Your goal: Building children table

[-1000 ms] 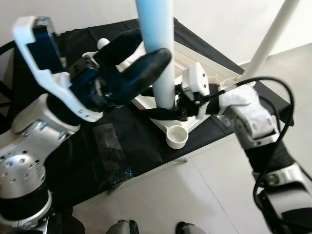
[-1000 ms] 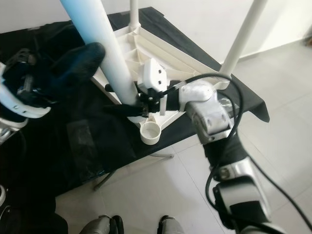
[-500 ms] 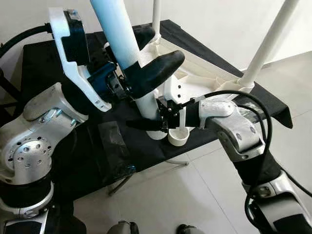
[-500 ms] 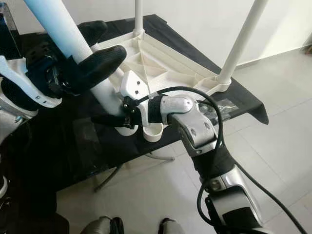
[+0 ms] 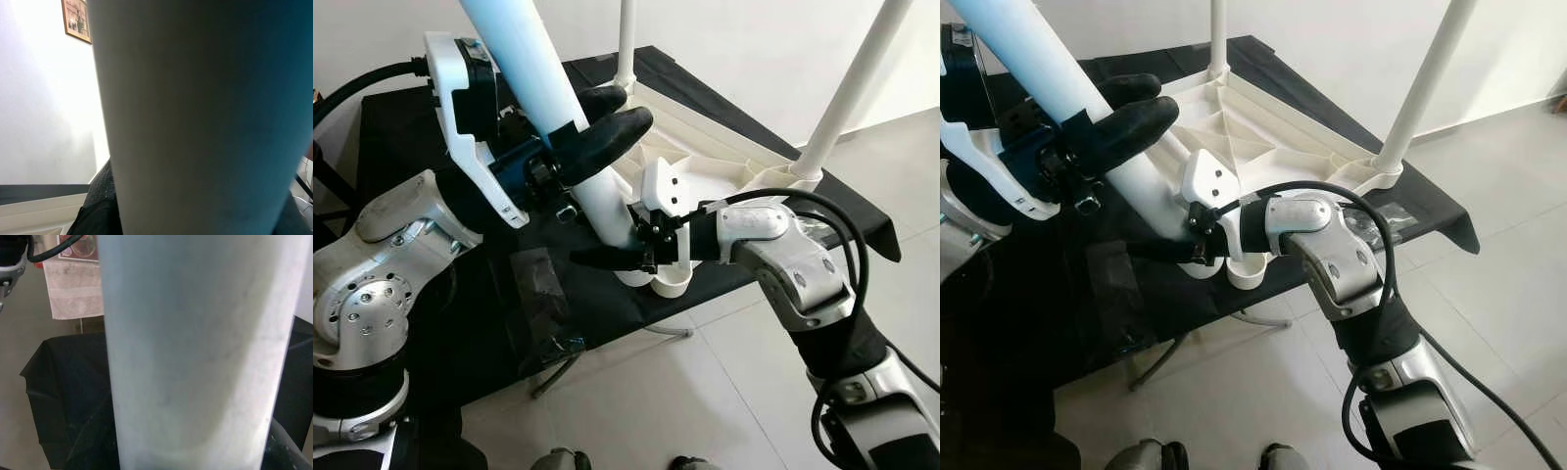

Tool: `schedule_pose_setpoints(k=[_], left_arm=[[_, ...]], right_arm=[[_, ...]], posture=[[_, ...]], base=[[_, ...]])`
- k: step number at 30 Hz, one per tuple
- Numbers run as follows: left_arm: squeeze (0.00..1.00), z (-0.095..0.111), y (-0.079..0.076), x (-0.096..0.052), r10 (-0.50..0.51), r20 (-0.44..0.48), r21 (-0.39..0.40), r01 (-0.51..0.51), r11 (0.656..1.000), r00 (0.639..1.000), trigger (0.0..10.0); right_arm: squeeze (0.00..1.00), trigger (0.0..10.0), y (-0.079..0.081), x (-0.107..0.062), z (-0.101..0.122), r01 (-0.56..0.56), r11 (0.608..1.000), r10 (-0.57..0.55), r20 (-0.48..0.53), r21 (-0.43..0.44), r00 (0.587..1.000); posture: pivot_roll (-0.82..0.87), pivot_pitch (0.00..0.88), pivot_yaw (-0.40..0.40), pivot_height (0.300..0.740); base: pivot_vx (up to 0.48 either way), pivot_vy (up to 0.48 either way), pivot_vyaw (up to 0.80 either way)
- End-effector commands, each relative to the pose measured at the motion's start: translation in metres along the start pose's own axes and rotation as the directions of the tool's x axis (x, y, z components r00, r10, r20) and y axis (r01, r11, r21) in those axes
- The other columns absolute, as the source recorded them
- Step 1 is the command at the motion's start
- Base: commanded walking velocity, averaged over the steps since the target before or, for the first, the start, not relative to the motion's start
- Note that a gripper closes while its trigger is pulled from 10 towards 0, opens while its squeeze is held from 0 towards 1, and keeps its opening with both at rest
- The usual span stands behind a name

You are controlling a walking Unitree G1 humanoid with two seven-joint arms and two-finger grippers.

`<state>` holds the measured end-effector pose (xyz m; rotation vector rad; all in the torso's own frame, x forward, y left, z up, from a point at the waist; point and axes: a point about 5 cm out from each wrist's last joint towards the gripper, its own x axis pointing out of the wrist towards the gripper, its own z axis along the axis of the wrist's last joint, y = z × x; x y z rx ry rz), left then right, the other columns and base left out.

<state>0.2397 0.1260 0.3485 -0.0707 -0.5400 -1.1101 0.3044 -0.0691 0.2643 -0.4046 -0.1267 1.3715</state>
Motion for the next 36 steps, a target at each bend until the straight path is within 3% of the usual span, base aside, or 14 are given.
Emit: schedule_pose_setpoints(k=[1,3,4,5,12,13,19,21,27,28,29,30,36], left_arm=[[0.0,-0.003,-0.004,-0.002,-0.037,-0.023,-0.019,0.036,0.999,0.999,0.0],[0.0,-0.003,-0.005,-0.001,-0.04,-0.022,-0.022,0.04,0.999,0.999,0.0],[0.0,-0.003,-0.005,-0.001,-0.046,-0.024,-0.025,0.046,0.999,0.999,0.0],[0.0,-0.003,-0.005,0.0,-0.058,-0.028,-0.03,0.057,0.998,0.998,0.0],[0.0,-0.007,-0.011,0.003,-0.116,-0.052,-0.053,0.114,0.992,0.992,0.0],[0.0,-0.009,-0.014,0.007,-0.13,-0.048,-0.062,0.127,0.99,0.99,0.0],[0.0,-0.01,-0.016,0.009,-0.136,-0.043,-0.068,0.133,0.989,0.99,0.0],[0.0,-0.011,-0.019,0.012,-0.139,-0.032,-0.08,0.137,0.987,0.99,0.0],[0.0,-0.011,-0.021,0.014,-0.139,-0.026,-0.08,0.137,0.987,0.99,0.0],[0.0,-0.011,-0.021,0.014,-0.138,-0.023,-0.079,0.136,0.988,0.99,0.0],[0.0,-0.011,-0.021,0.015,-0.138,-0.021,-0.079,0.136,0.988,0.99,0.0],[0.0,-0.01,-0.021,0.017,-0.139,-0.017,-0.08,0.137,0.987,0.99,0.0],[0.0,-0.003,-0.02,0.029,-0.148,-0.005,-0.078,0.147,0.986,0.989,0.0]], right_arm=[[0.0,10.0,0.002,-0.002,0.007,-0.011,0.999,0.013,0.053,-0.033,0.998],[0.0,10.0,0.003,-0.003,0.007,-0.028,0.999,0.029,0.07,-0.016,0.997],[0.54,10.0,0.004,-0.005,0.007,-0.056,0.998,0.057,0.089,-0.005,0.994],[1.0,10.0,0.006,-0.007,0.008,-0.09,0.996,0.09,0.096,-0.005,0.991],[1.0,10.0,0.005,-0.004,0.009,-0.131,0.989,0.136,0.073,-0.07,0.988],[0.0,10.0,0.001,0.004,0.009,-0.115,0.99,0.119,0.043,-0.082,0.992],[0.0,10.0,-0.004,0.011,0.009,-0.087,0.994,0.089,0.029,-0.069,0.996],[0.0,10.0,-0.009,0.019,0.008,-0.044,0.999,0.044,0.01,-0.006,0.999],[0.0,10.0,-0.009,0.022,0.006,-0.03,0.998,0.029,0.013,0.051,0.999],[0.0,7.7,-0.009,0.022,0.005,-0.028,0.997,0.026,0.022,0.07,0.999],[0.0,7.7,-0.009,0.023,0.005,-0.028,0.996,0.025,0.029,0.08,0.999],[0.0,0.0,-0.007,0.024,0.008,-0.045,0.995,0.04,0.057,0.085,0.998],[0.0,0.0,0.003,0.027,0.018,-0.121,0.99,0.111,0.128,0.069,0.986]], posture=[[0.0,0.115,0.0,0.74],[0.0,0.113,0.002,0.74],[0.01,0.113,0.002,0.74],[0.01,0.112,0.003,0.74],[0.01,0.109,0.009,0.74],[0.01,0.109,0.008,0.74],[0.02,0.11,0.006,0.74],[0.02,0.111,0.004,0.74],[0.01,0.113,0.002,0.74],[0.01,0.113,0.001,0.74],[0.01,0.113,0.001,0.74],[0.01,0.112,0.001,0.74],[0.01,0.111,0.0,0.74]], base=[[0.0,0.0,0.0],[0.0,0.0,0.0],[0.0,0.0,0.0],[0.0,0.0,0.0],[0.0,0.0,0.0],[0.0,0.0,0.0],[0.0,0.0,0.0],[0.0,0.0,0.0],[0.0,0.0,0.0],[0.0,0.0,0.0],[0.0,0.0,0.0],[0.0,0.0,0.0],[0.0,0.0,0.0]])
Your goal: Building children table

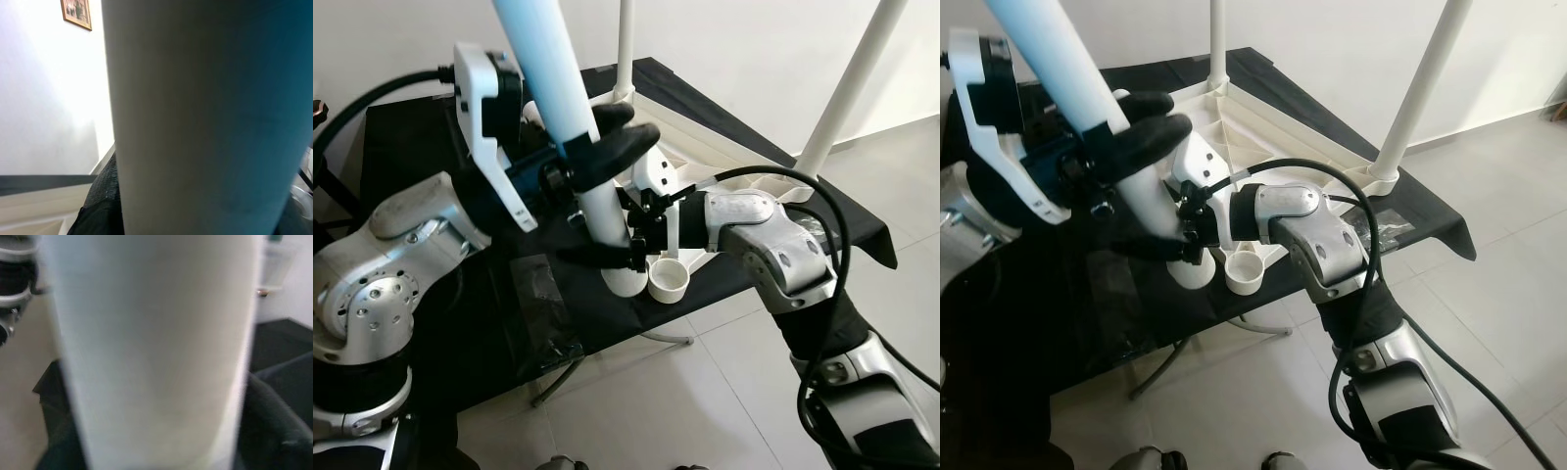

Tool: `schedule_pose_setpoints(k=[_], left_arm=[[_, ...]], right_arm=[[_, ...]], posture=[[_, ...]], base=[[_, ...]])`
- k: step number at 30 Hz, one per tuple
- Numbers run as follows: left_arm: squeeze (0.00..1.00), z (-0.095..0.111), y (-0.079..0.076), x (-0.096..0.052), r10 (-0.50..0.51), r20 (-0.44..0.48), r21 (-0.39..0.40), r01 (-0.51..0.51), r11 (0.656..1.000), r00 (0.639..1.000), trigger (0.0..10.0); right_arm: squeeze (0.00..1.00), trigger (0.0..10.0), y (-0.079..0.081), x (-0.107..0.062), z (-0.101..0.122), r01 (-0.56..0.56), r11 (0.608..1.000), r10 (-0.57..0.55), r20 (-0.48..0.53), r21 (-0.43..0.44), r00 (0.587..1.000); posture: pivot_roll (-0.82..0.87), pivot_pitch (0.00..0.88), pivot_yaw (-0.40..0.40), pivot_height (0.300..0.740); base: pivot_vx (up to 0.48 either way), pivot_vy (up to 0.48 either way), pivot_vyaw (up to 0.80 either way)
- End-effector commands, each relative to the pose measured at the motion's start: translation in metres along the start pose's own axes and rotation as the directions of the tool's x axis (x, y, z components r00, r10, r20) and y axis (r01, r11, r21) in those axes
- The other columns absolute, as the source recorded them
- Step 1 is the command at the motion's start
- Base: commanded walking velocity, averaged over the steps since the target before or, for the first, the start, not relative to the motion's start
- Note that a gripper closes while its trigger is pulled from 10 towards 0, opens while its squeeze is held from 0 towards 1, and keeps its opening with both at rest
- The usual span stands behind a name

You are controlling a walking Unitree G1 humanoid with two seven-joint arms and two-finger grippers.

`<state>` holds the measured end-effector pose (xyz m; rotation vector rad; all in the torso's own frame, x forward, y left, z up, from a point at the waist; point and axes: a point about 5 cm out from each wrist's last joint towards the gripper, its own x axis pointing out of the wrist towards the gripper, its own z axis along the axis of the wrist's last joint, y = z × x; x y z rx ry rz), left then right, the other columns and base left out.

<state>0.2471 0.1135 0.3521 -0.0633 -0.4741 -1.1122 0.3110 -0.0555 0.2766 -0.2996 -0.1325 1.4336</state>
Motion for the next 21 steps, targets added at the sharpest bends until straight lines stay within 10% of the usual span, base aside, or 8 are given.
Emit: schedule_pose_setpoints(k=[1,13,14,15,16,18,19,21], left_arm=[[0.0,0.001,-0.021,0.015,-0.153,0.048,-0.043,0.155,0.987,0.987,0.0],[0.0,0.0,-0.022,0.021,-0.158,0.035,-0.037,0.159,0.987,0.987,0.0],[0.0,0.001,-0.021,0.021,-0.157,0.031,-0.032,0.158,0.987,0.987,0.9],[0.0,0.002,-0.019,0.021,-0.142,0.027,-0.024,0.143,0.989,0.99,7.5],[0.0,0.003,-0.017,0.021,-0.131,0.024,-0.018,0.132,0.991,0.991,7.5],[0.44,0.003,-0.014,0.019,-0.109,0.034,-0.026,0.11,0.994,0.993,10.0],[1.0,0.008,-0.01,0.012,-0.098,0.068,-0.048,0.101,0.994,0.993,10.0],[1.0,0.01,-0.01,0.008,-0.1,0.082,-0.051,0.105,0.993,0.992,10.0]], right_arm=[[0.0,0.0,0.011,0.015,0.004,-0.072,0.997,0.071,0.047,0.008,0.996],[0.0,0.0,0.013,0.018,0.004,-0.083,0.996,0.083,0.038,0.017,0.996],[0.0,0.0,0.013,0.017,0.003,-0.079,0.997,0.078,0.031,0.016,0.996],[0.0,0.0,0.013,0.017,0.002,-0.07,0.997,0.07,0.022,0.015,0.997],[0.0,0.0,0.013,0.016,0.0,-0.064,0.998,0.064,0.016,0.014,0.998],[0.0,0.0,0.012,0.016,-0.001,-0.051,0.999,0.051,0.01,0.013,0.999],[0.0,0.0,0.009,0.014,-0.003,-0.014,1.0,0.014,0.005,0.015,1.0],[0.0,0.0,0.008,0.013,-0.004,0.002,1.0,-0.002,0.004,0.016,1.0]], posture=[[0.01,0.111,0.0,0.74],[0.01,0.111,0.0,0.74],[0.01,0.111,0.0,0.74],[0.01,0.112,0.0,0.74],[0.01,0.112,0.0,0.74],[0.0,0.113,0.0,0.74],[0.0,0.115,0.001,0.74],[0.0,0.115,0.001,0.74]], base=[[0.0,0.0,0.0],[0.0,0.0,0.0],[0.0,0.0,0.0],[0.0,0.0,0.0],[0.0,0.0,0.0],[0.0,0.0,0.0],[0.0,0.0,0.0],[0.0,0.0,0.0]])
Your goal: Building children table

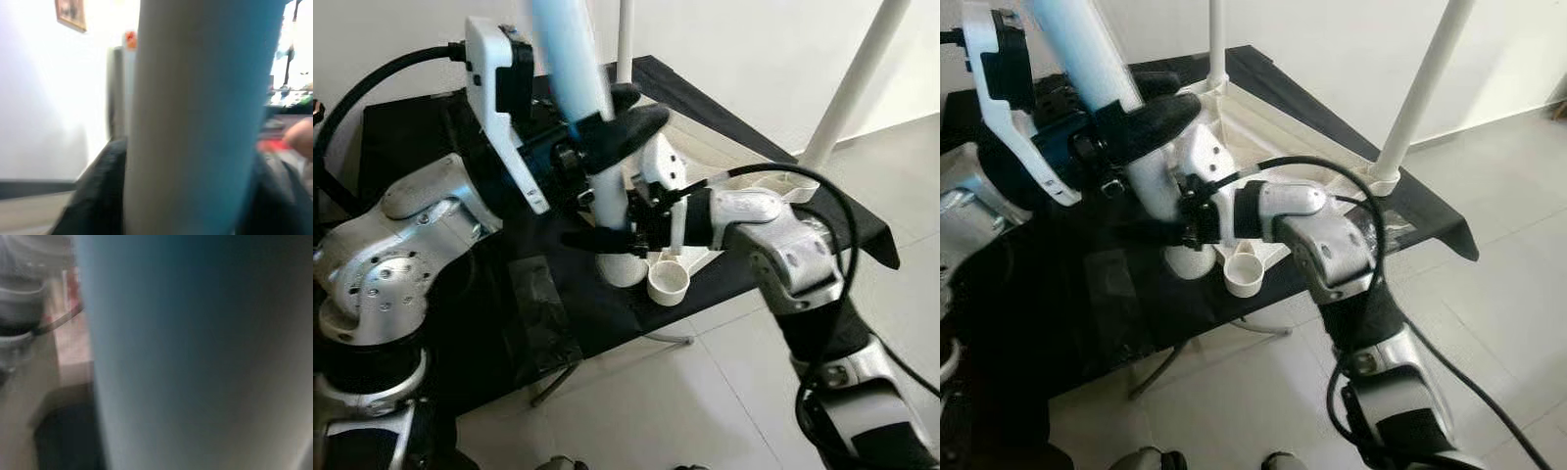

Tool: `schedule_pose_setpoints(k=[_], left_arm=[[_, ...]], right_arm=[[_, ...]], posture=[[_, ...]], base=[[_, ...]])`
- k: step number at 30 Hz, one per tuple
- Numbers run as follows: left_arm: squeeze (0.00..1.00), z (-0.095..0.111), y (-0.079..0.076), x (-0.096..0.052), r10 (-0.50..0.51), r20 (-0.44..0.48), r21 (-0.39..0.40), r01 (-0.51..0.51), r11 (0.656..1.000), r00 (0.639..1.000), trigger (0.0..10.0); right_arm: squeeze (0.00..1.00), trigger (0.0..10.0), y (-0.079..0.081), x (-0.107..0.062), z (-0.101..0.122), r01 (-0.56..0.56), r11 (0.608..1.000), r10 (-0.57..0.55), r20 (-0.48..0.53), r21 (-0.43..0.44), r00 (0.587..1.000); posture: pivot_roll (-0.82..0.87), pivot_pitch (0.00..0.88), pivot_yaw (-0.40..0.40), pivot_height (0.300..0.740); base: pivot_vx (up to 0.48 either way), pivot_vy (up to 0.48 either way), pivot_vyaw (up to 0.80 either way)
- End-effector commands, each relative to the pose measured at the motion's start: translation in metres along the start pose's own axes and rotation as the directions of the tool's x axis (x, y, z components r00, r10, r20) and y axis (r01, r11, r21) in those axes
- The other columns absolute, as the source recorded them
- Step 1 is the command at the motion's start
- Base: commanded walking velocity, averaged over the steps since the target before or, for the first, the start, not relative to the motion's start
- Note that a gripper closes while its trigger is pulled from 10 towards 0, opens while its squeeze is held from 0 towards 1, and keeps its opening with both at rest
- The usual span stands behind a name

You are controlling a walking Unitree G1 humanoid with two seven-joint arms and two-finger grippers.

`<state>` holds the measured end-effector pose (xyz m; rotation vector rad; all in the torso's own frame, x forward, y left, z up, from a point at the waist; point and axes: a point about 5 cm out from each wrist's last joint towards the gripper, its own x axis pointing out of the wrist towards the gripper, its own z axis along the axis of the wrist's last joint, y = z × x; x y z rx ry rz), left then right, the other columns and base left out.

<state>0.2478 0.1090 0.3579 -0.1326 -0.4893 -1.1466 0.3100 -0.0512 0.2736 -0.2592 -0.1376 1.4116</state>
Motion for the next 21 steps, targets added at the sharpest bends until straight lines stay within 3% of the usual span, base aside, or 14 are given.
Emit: schedule_pose_setpoints(k=[1,4,7,10,11,13,14,17,19,20,21], left_arm=[[1.0,0.013,-0.006,-0.002,-0.065,0.064,-0.005,0.066,0.998,0.996,10.0],[1.0,0.03,0.005,-0.014,-0.002,0.132,-0.004,0.003,1.0,0.991,10.0],[1.0,0.035,0.008,-0.023,0.016,0.138,0.003,-0.016,1.0,0.99,10.0],[1.0,0.047,0.019,-0.056,0.101,0.116,0.058,-0.108,0.992,0.988,10.0],[1.0,0.047,0.019,-0.056,0.101,0.116,0.058,-0.108,0.992,0.988,10.0],[1.0,0.048,0.024,-0.071,0.172,0.07,0.103,-0.178,0.979,0.983,10.0],[1.0,0.043,0.026,-0.081,0.227,0.021,0.126,-0.228,0.965,0.974,10.0],[1.0,0.04,0.027,-0.084,0.244,0.004,0.132,-0.243,0.961,0.97,10.0],[1.0,0.017,0.024,-0.097,0.31,-0.096,0.127,-0.297,0.946,0.946,10.0],[1.0,0.017,0.024,-0.097,0.31,-0.096,0.127,-0.297,0.946,0.946,10.0],[1.0,-0.006,0.017,-0.104,0.339,-0.185,0.115,-0.322,0.94,0.922,10.0]], right_arm=[[0.0,0.0,0.002,0.006,-0.002,0.01,1.0,-0.01,-0.018,-0.01,1.0],[0.0,0.0,-0.008,-0.002,-0.003,0.096,0.995,-0.096,-0.011,-0.016,0.995],[0.0,0.0,-0.012,-0.006,-0.002,0.13,0.991,-0.13,-0.004,-0.017,0.992],[0.0,0.0,-0.023,-0.021,0.003,0.215,0.977,-0.214,0.025,-0.016,0.976],[0.0,0.0,-0.023,-0.021,0.003,0.215,0.977,-0.214,0.025,-0.016,0.976],[0.0,0.0,-0.03,-0.031,0.007,0.253,0.967,-0.252,0.043,-0.017,0.967],[0.0,0.0,-0.035,-0.04,0.01,0.285,0.958,-0.284,0.057,-0.019,0.957],[0.0,0.0,-0.037,-0.043,0.011,0.295,0.955,-0.294,0.061,-0.02,0.954],[0.0,0.0,-0.042,-0.055,0.015,0.31,0.951,-0.308,0.07,-0.012,0.949],[0.0,0.0,-0.042,-0.055,0.015,0.31,0.951,-0.308,0.07,-0.012,0.949],[0.0,0.7,-0.039,-0.063,0.017,0.251,0.968,-0.251,0.066,0.0,0.966]], posture=[[0.0,0.119,0.002,0.74],[0.0,0.12,0.002,0.74],[0.0,0.125,0.004,0.74],[-0.01,0.131,0.003,0.74],[-0.01,0.131,0.003,0.74],[-0.01,0.134,0.001,0.74],[-0.01,0.139,0.0,0.74],[-0.01,0.139,0.0,0.74],[-0.01,0.157,-0.001,0.74],[-0.01,0.157,-0.001,0.74],[-0.01,0.162,-0.001,0.74]], base=[[0.0,0.0,0.0],[0.0,0.0,0.0],[0.0,0.0,0.0],[0.0,0.0,0.0],[0.0,0.0,0.0],[0.0,0.0,0.0],[0.0,0.0,0.0],[0.0,0.0,0.0],[0.0,0.0,0.0],[0.0,0.0,0.0],[0.0,0.0,0.0]])
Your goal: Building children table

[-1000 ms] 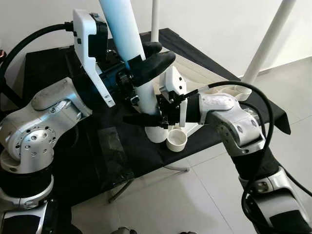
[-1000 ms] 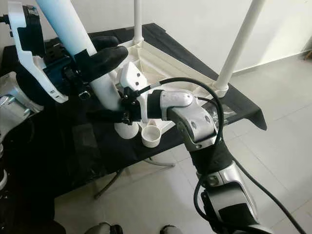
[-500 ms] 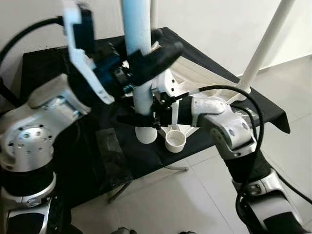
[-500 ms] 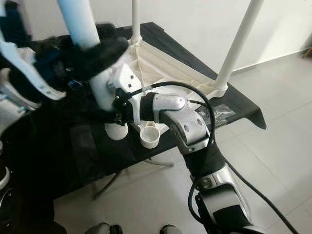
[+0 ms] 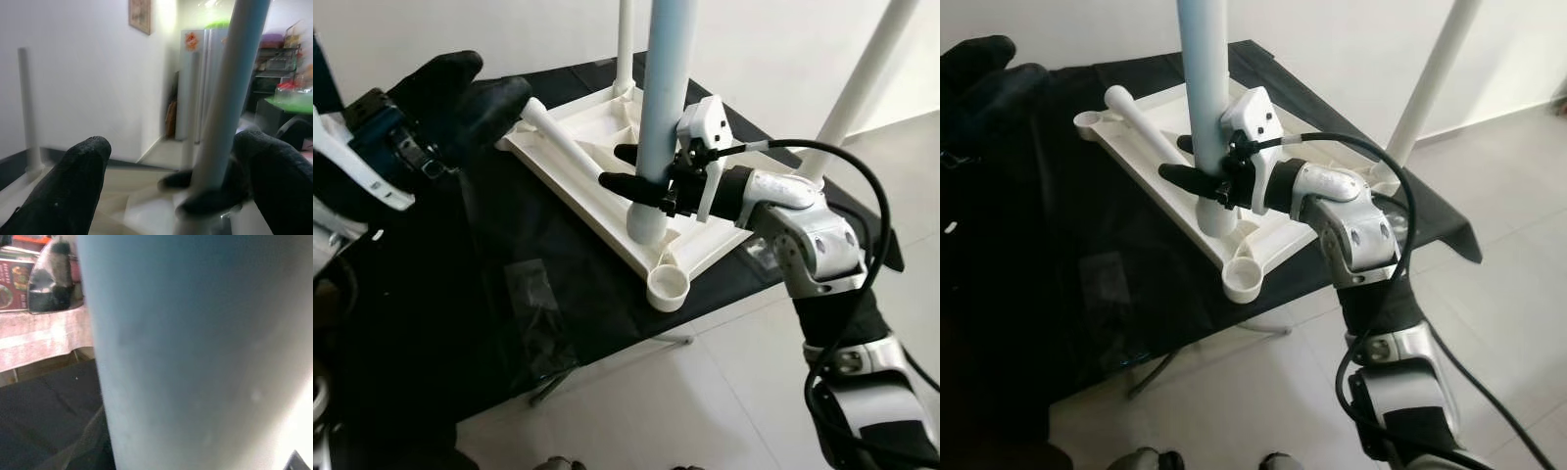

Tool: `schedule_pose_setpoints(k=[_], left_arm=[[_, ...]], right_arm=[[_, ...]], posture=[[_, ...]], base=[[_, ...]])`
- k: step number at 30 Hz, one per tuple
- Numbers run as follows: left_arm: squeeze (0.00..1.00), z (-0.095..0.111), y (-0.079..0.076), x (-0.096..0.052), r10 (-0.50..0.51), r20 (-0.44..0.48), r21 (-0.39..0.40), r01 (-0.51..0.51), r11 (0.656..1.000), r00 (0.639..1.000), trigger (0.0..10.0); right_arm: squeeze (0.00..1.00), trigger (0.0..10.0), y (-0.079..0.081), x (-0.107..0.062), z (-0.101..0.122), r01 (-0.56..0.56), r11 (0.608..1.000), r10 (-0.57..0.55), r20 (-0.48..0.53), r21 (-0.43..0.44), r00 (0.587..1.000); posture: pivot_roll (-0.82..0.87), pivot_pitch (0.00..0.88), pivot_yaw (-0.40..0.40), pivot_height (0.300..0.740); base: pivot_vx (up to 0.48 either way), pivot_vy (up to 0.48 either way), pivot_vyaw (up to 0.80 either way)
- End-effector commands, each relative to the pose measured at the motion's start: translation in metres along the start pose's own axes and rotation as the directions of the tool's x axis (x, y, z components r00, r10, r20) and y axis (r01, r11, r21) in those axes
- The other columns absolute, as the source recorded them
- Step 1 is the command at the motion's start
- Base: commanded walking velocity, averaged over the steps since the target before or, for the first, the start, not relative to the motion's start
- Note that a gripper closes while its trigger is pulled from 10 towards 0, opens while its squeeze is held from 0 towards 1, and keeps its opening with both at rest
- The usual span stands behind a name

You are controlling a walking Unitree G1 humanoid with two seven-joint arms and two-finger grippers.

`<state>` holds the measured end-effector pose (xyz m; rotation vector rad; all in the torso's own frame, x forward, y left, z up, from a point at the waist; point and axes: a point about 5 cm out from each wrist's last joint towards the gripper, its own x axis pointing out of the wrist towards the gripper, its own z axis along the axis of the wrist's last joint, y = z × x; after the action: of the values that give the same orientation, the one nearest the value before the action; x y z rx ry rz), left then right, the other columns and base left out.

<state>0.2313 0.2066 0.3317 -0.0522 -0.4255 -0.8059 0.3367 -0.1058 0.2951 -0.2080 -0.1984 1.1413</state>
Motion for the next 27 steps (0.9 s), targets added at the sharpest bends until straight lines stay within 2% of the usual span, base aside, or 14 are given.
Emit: schedule_pose_setpoints(k=[1,3,4,5,6,7,8,10,12,13,15,17,24,27], left_arm=[[1.0,-0.035,-0.012,-0.01,0.023,-0.17,-0.025,-0.027,0.999,0.985,10.0],[1.0,-0.035,-0.012,-0.01,0.023,-0.17,-0.025,-0.027,0.999,0.985,10.0],[1.0,-0.062,-0.029,-0.017,0.002,-0.27,-0.056,-0.018,0.998,0.963,10.0],[1.0,-0.062,-0.029,-0.017,0.002,-0.27,-0.056,-0.018,0.998,0.963,10.0],[0.2,-0.084,-0.048,-0.024,-0.026,-0.348,-0.107,-0.012,0.994,0.937,10.0],[0.0,-0.104,-0.068,-0.03,-0.053,-0.417,-0.144,-0.009,0.989,0.907,10.0],[0.0,-0.104,-0.068,-0.03,-0.053,-0.417,-0.144,-0.009,0.989,0.907,10.0],[0.0,-0.122,-0.095,-0.038,-0.089,-0.482,-0.163,0.011,0.987,0.872,10.0],[0.0,-0.122,-0.095,-0.038,-0.089,-0.482,-0.163,0.011,0.987,0.872,10.0],[0.0,-0.129,-0.104,-0.041,-0.067,-0.5,-0.15,-0.011,0.989,0.863,10.0],[0.0,-0.129,-0.104,-0.041,-0.067,-0.5,-0.15,-0.011,0.989,0.863,10.0],[0.0,-0.138,-0.113,-0.046,0.073,-0.492,-0.058,-0.116,0.992,0.868,10.0],[0.0,-0.13,-0.105,-0.048,0.24,-0.429,0.072,-0.232,0.97,0.871,10.0],[0.0,-0.125,-0.104,-0.05,0.317,-0.399,0.134,-0.287,0.948,0.86,10.0]], right_arm=[[0.0,0.7,-0.003,-0.017,0.01,-0.069,0.998,0.069,0.027,0.008,0.997],[0.0,0.7,-0.003,-0.017,0.01,-0.069,0.998,0.069,0.027,0.008,0.997],[0.0,10.0,0.001,-0.026,0.011,-0.164,0.986,0.164,0.02,0.01,0.986],[0.0,10.0,0.001,-0.026,0.011,-0.164,0.986,0.164,0.02,0.01,0.986],[0.0,10.0,0.005,-0.033,0.012,-0.255,0.967,0.255,0.014,0.012,0.967],[0.0,10.0,0.009,-0.041,0.013,-0.347,0.937,0.347,0.02,0.028,0.938],[0.0,10.0,0.009,-0.041,0.013,-0.347,0.937,0.347,0.02,0.028,0.938],[0.0,10.0,0.015,-0.05,0.014,-0.472,0.88,0.471,0.034,0.049,0.881],[0.0,10.0,0.015,-0.05,0.014,-0.472,0.88,0.471,0.034,0.049,0.881],[0.0,10.0,0.018,-0.053,0.013,-0.519,0.853,0.518,0.036,0.052,0.854],[0.0,10.0,0.018,-0.053,0.013,-0.519,0.853,0.518,0.036,0.052,0.854],[0.0,10.0,0.023,-0.05,0.009,-0.59,0.806,0.59,0.021,0.042,0.807],[0.0,10.0,0.021,-0.043,0.012,-0.631,0.775,0.631,0.0,0.02,0.775],[0.0,10.0,0.02,-0.036,0.009,-0.646,0.762,0.644,-0.062,-0.036,0.763]], posture=[[-0.02,0.168,-0.003,0.74],[-0.02,0.168,-0.003,0.74],[-0.02,0.183,-0.002,0.74],[-0.02,0.183,-0.002,0.74],[-0.02,0.203,-0.006,0.74],[-0.02,0.232,0.0,0.74],[-0.02,0.232,0.0,0.74],[-0.03,0.261,0.005,0.74],[-0.03,0.261,0.005,0.74],[-0.03,0.292,0.008,0.74],[-0.03,0.292,0.008,0.74],[-0.02,0.357,0.026,0.74],[-0.01,0.402,0.036,0.74],[0.0,0.421,0.032,0.74]], base=[[0.0,0.0,0.0],[0.0,0.0,0.0],[0.0,0.0,0.0],[0.0,0.0,0.0],[0.0,0.0,0.0],[0.0,0.0,0.0],[0.0,0.0,0.0],[0.0,0.0,0.0],[0.0,0.0,0.0],[0.0,0.0,0.0],[0.0,0.0,0.0],[0.0,0.0,0.0],[0.0,0.0,0.0],[0.0,0.0,0.0]])
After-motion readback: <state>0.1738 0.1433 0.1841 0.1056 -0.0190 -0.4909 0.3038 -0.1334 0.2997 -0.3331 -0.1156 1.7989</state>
